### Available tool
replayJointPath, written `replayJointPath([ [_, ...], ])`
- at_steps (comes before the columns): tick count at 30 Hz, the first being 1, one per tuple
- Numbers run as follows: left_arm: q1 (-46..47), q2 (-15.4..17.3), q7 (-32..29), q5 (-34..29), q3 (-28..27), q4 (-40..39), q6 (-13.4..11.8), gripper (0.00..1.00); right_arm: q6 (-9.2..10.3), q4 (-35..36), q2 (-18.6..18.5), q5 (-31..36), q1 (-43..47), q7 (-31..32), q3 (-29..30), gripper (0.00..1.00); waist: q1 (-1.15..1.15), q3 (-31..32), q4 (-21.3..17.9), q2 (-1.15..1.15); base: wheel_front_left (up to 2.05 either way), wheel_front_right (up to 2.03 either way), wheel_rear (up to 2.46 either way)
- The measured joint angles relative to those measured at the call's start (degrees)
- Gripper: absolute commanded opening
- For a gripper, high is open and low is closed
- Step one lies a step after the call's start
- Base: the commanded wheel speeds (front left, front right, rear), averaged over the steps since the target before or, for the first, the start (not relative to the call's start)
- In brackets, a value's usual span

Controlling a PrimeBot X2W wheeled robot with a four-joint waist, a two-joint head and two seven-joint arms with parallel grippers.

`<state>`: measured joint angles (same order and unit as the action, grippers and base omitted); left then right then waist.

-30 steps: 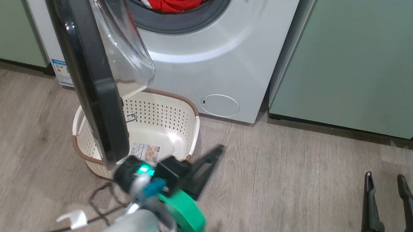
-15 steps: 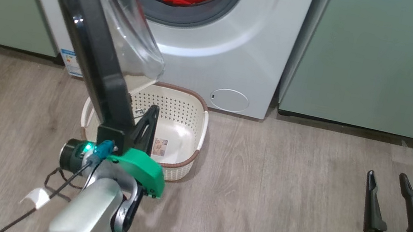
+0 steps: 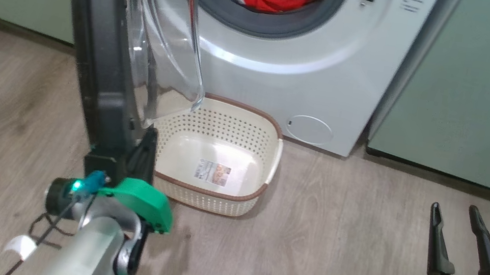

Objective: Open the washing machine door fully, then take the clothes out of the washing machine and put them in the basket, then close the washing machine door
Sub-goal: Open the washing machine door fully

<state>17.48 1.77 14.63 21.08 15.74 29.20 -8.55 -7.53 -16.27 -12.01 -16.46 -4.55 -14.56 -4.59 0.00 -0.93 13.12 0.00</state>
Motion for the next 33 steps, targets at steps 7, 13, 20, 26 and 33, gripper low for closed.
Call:
replayJointPath([
  [7, -0.9, 0.7, 0.0, -1.6, -7.9, 0.3, 1.0, 0.0, 0.0, -0.2, 0.2, -0.3, 0.0, 0.0, -0.9, 1.0, 0.0, 0.5, 3.7, 0.0, 0.0, 0.0, 0.0],
  [13, -0.6, 3.3, 0.0, -2.0, -15.4, 3.6, 2.6, 0.0, 0.0, -0.5, 0.6, -0.3, 0.0, 0.0, -2.2, 1.0, 0.0, 0.6, 5.7, 0.0, 0.0, 0.0, 0.0],
  [20, 4.0, 5.7, 0.0, -3.9, -22.5, 7.7, 5.0, 0.0, 0.0, -0.6, 0.7, -0.6, 0.0, 0.0, -2.6, 1.0, 0.0, 0.0, 6.3, 0.0, 0.0, 0.0, 0.0],
  [26, 7.0, 6.5, 0.0, -4.4, -28.0, 13.2, 5.6, 0.0, 0.0, -0.6, 0.5, -0.7, -0.2, 0.0, -3.7, 1.0, 0.0, -1.3, 5.5, 0.0, 0.0, 0.0, 0.0],
  [33, 8.8, 7.4, 0.0, -6.7, -32.0, 15.6, 6.6, 0.0, 0.0, -0.9, 0.0, -0.8, -0.9, 0.0, -3.7, 1.0, 0.0, -2.1, 4.9, 0.0, 0.0, 0.0, 0.0],
])
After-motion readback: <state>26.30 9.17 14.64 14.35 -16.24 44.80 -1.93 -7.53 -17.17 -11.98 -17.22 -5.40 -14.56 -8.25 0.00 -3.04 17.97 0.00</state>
